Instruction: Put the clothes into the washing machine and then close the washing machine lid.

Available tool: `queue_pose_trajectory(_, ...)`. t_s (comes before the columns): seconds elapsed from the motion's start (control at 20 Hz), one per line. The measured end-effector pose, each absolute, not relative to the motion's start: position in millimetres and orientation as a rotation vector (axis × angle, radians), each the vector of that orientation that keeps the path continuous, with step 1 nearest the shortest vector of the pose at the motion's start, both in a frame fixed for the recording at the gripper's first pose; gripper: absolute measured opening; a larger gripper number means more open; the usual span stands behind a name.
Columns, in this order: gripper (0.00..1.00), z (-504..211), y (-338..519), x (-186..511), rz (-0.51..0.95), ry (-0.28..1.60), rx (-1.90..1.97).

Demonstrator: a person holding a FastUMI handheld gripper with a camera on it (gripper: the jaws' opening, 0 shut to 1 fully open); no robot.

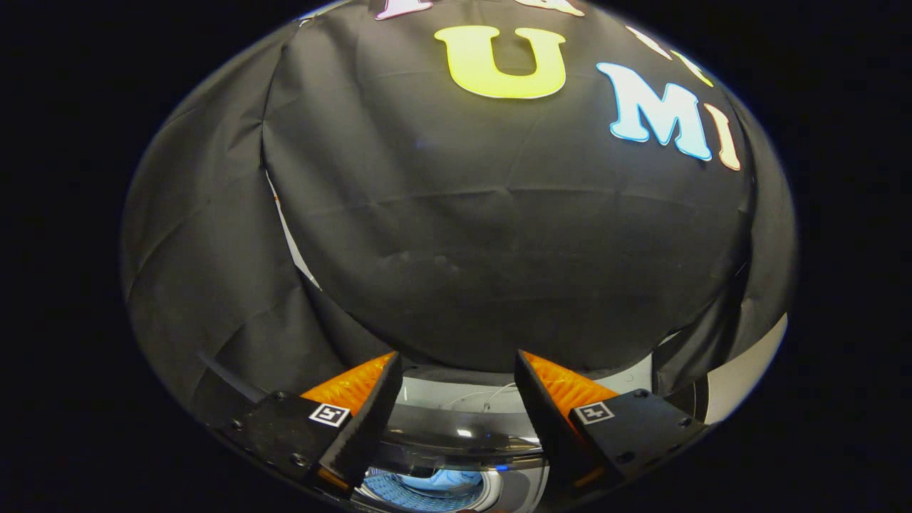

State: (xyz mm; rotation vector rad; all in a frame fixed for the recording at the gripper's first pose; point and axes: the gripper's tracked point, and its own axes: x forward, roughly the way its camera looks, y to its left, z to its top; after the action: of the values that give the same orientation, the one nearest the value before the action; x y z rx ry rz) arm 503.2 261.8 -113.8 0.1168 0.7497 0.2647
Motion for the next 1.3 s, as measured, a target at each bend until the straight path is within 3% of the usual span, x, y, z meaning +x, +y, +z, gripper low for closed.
queue_pose_trajectory(1.3,0.99,-111.5,261.4,468.4,0.255,0.642,0.109)
